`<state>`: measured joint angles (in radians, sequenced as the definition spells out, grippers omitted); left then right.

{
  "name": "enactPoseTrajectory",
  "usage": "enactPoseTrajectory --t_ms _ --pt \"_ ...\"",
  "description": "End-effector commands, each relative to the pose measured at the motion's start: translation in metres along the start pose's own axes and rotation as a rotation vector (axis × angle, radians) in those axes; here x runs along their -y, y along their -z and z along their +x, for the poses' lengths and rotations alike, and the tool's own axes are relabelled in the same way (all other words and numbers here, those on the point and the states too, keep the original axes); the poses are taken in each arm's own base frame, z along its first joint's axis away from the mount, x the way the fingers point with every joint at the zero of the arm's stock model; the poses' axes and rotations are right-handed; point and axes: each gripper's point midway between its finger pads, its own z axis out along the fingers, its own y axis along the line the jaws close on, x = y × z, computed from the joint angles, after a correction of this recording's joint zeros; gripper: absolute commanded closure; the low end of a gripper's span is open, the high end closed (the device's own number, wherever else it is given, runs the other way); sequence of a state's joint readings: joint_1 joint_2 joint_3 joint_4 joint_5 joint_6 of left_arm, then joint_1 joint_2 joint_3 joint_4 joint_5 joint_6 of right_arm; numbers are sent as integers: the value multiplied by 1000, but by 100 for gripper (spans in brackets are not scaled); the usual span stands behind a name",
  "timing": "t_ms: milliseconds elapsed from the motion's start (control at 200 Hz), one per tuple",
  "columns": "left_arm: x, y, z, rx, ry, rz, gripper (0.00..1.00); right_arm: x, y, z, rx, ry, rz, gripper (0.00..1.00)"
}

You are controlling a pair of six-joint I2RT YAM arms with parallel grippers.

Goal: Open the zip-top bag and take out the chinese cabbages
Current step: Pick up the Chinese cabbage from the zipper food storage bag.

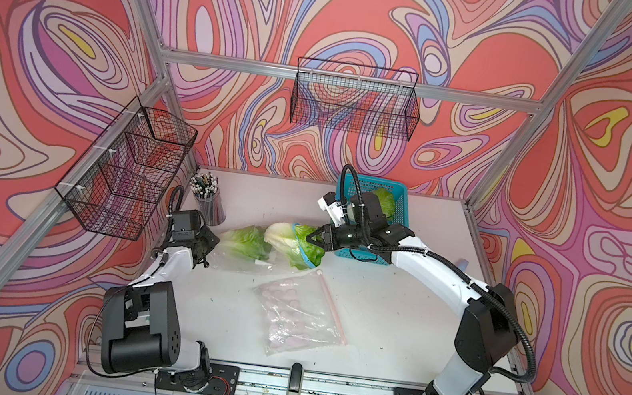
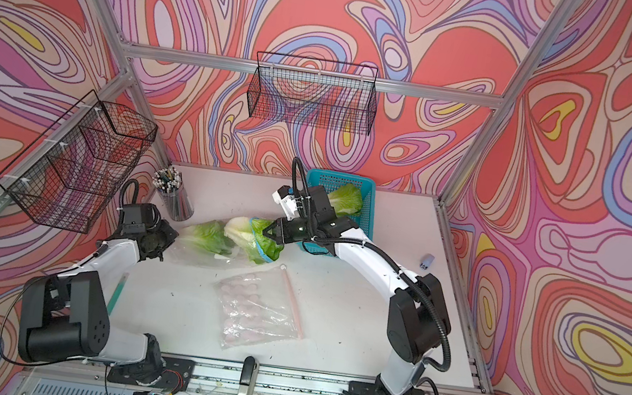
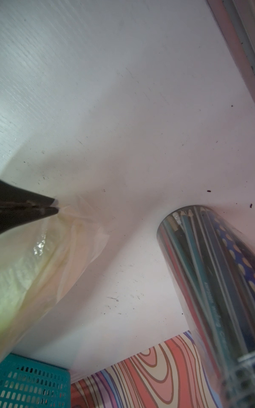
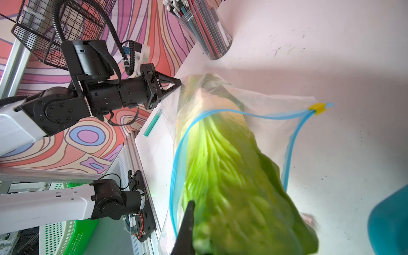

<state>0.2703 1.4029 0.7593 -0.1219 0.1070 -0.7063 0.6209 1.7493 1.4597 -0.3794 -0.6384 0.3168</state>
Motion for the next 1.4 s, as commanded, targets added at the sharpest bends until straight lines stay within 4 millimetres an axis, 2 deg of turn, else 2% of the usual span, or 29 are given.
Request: enactPoseTrajectory --t_ms 0,456,876,1217,1397 --pt "-4 0 -14 45 -7 -34 100 -6 17 -4 19 40 15 100" --pt "-6 -4 -14 42 -12 -42 100 -7 32 -16 87 69 83 100" --pt "0 -4 -11 20 -2 -7 100 -3 39 -16 73 92 134 100" --pt "14 -13 9 -143 167 27 100 2 48 -14 38 110 198 100" --pt "5 -7 15 -171 178 -28 100 12 51 -12 31 95 234 100"
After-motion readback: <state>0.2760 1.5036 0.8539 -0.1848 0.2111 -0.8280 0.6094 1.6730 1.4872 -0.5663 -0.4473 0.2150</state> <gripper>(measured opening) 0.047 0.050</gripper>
